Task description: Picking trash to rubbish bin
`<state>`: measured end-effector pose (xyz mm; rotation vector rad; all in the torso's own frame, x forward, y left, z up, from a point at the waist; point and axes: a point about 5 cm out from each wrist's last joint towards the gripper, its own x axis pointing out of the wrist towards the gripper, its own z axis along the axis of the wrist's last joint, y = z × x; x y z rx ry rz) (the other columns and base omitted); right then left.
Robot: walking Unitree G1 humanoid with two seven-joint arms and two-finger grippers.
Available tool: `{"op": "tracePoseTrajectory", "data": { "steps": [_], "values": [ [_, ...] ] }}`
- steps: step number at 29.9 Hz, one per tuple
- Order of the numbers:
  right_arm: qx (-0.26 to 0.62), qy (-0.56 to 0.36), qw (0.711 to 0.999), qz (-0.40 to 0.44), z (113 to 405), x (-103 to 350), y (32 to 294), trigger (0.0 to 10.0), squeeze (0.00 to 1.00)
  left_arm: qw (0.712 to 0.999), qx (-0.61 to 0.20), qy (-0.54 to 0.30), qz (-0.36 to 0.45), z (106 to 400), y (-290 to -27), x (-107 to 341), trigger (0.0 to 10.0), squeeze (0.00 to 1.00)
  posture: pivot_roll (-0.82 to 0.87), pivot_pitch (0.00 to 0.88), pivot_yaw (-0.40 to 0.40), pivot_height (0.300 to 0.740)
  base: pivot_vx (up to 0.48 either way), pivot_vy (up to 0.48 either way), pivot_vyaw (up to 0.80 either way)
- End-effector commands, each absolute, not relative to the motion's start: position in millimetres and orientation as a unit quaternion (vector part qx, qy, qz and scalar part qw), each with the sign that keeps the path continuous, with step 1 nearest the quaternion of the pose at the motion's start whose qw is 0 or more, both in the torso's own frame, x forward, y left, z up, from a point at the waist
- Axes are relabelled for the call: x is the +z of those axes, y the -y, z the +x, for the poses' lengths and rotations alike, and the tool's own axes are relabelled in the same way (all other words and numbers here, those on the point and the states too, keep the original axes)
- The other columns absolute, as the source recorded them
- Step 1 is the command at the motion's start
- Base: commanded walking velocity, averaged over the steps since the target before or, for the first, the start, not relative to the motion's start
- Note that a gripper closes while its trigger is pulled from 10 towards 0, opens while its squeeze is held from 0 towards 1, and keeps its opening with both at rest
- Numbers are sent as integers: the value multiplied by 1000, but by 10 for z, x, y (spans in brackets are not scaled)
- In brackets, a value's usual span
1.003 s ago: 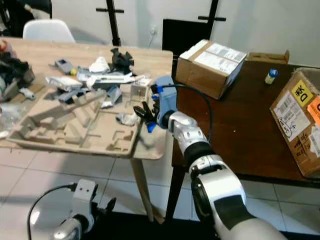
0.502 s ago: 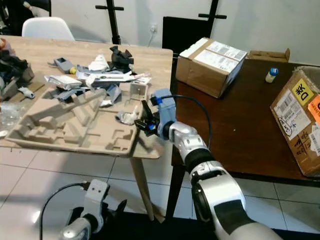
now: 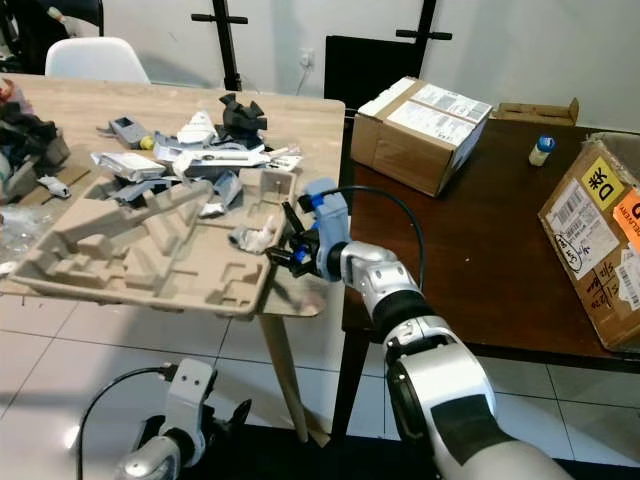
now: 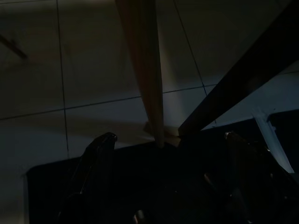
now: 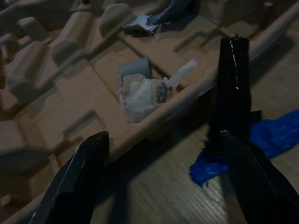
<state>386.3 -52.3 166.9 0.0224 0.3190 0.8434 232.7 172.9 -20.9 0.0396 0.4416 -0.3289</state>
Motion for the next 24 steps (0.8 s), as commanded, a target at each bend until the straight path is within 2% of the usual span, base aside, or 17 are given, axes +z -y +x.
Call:
{"op": "tracePoseTrajectory", "data": {
  "steps": [1, 2, 7, 17, 18, 19, 20, 22, 23, 24],
  "values": [
    [418, -201, 886, 8, 3795, 1504, 498, 9490, 0, 961, -159, -225, 12, 2315, -1712, -228, 10000, 0, 37, 124, -57, 740, 0, 0, 0],
    [423, -204, 883, 17, 3789, 1515, 475, 9922, 0, 962, -157, -224, 10, 2322, -1714, -222, 10000, 0, 36, 125, -56, 740, 0, 0, 0],
    [444, -203, 871, 60, 3772, 1605, 358, 10000, 0, 963, -154, -223, 7, 2325, -1733, -216, 10000, 0, 34, 130, -54, 740, 0, 0, 0],
    [436, -219, 872, 24, 3740, 1508, 329, 10000, 0, 962, -153, -227, 8, 2323, -1737, -224, 10000, 0, 32, 134, -53, 740, 0, 0, 0],
    [427, -223, 876, 15, 3743, 1480, 350, 8549, 0, 962, -153, -227, 7, 2325, -1736, -222, 10000, 0, 32, 133, -53, 740, 0, 0, 0],
    [424, -224, 877, 12, 3745, 1473, 358, 8549, 0, 962, -153, -227, 7, 2325, -1736, -221, 10000, 0, 32, 133, -53, 740, 0, 0, 0],
    [419, -225, 880, 10, 3749, 1464, 370, 2980, 0, 962, -154, -227, 8, 2325, -1735, -222, 10000, 0, 32, 132, -53, 740, 0, 0, 0],
    [413, -227, 882, 10, 3753, 1457, 385, 2980, 0, 962, -154, -227, 8, 2324, -1735, -222, 10000, 0, 32, 132, -53, 740, 0, 0, 0],
    [405, -229, 885, 13, 3761, 1451, 407, 0, 0, 962, -154, -227, 8, 2323, -1736, -222, 10000, 0, 32, 130, -53, 740, 0, 0, 0],
    [397, -231, 888, 15, 3769, 1447, 433, 0, 0, 961, -154, -227, 8, 2323, -1736, -222, 10000, 0, 32, 129, -53, 740, 0, 0, 0]
  ]
}}
